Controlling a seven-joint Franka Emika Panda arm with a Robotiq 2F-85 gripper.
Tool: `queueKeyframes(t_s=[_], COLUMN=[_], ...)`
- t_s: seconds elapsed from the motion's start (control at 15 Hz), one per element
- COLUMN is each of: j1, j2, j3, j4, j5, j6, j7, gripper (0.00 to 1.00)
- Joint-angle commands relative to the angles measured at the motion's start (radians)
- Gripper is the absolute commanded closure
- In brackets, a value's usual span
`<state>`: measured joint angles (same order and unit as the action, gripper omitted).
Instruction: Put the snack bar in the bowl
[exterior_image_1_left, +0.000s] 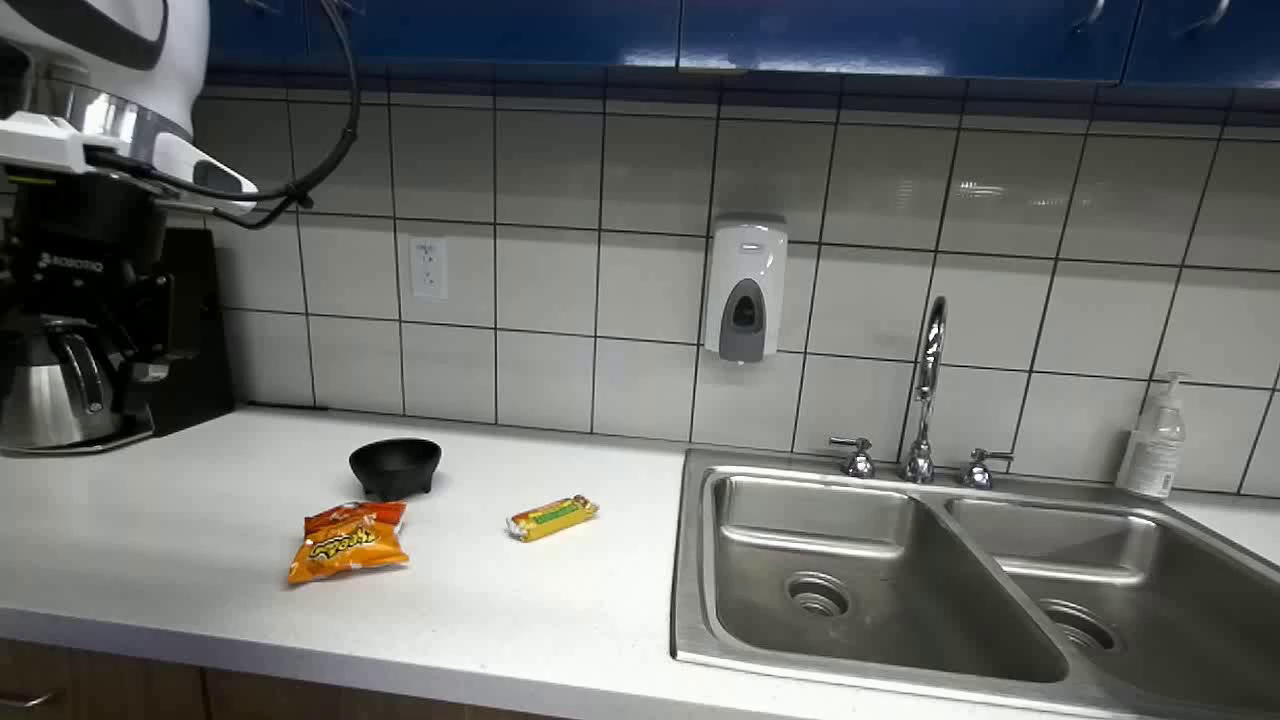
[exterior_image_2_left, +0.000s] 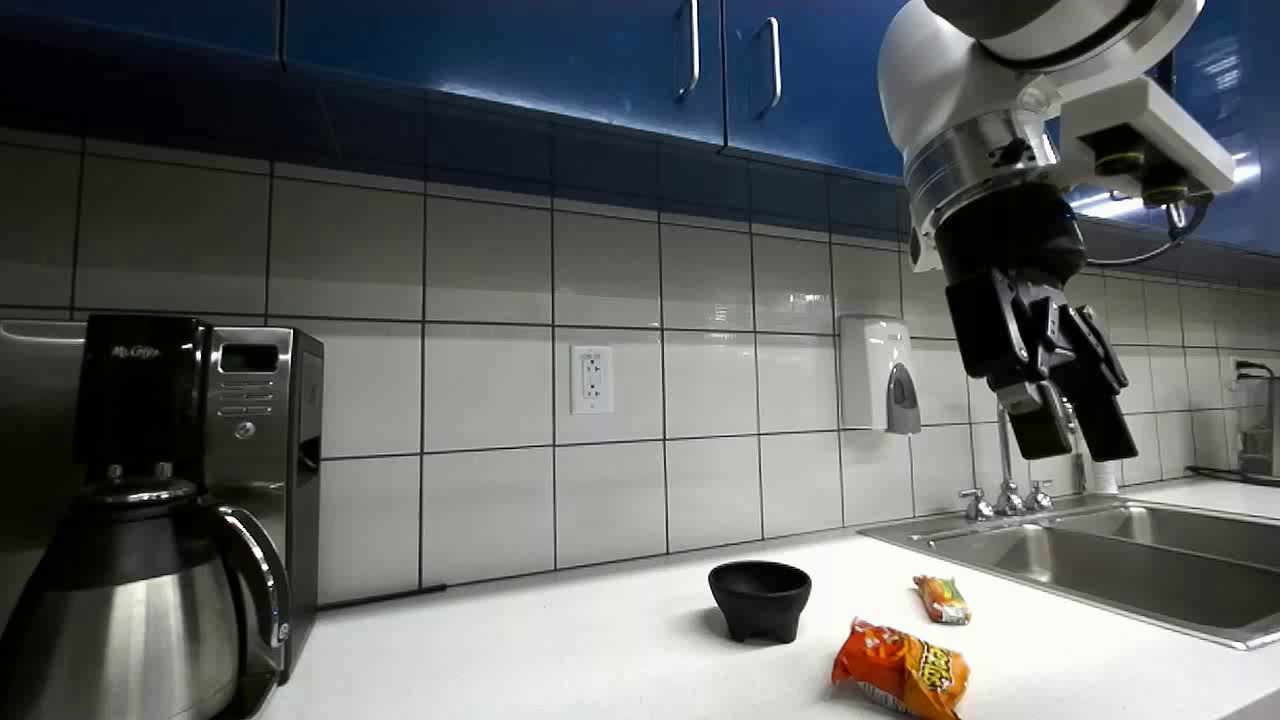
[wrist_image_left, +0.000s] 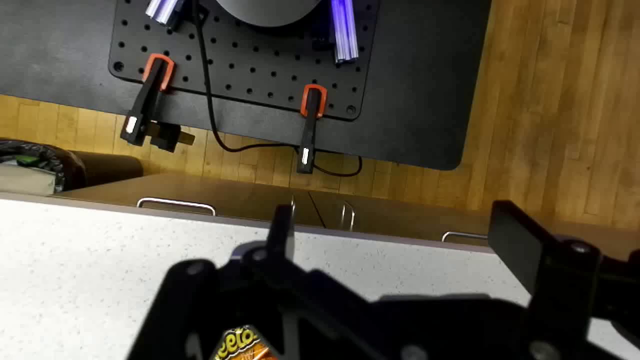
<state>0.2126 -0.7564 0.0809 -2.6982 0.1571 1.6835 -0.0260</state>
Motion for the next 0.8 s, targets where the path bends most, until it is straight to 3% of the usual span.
queueKeyframes(t_s=[0.0, 0.73], j1=[-0.015, -0.025], j2=[0.000, 0.017], j3=[0.013, 0.022], j4=[0.003, 0.015], j5=[0.007, 0.006], j6=[-0.004, -0.003], j7=[-0.008, 0.023], gripper=[0.00, 0.00])
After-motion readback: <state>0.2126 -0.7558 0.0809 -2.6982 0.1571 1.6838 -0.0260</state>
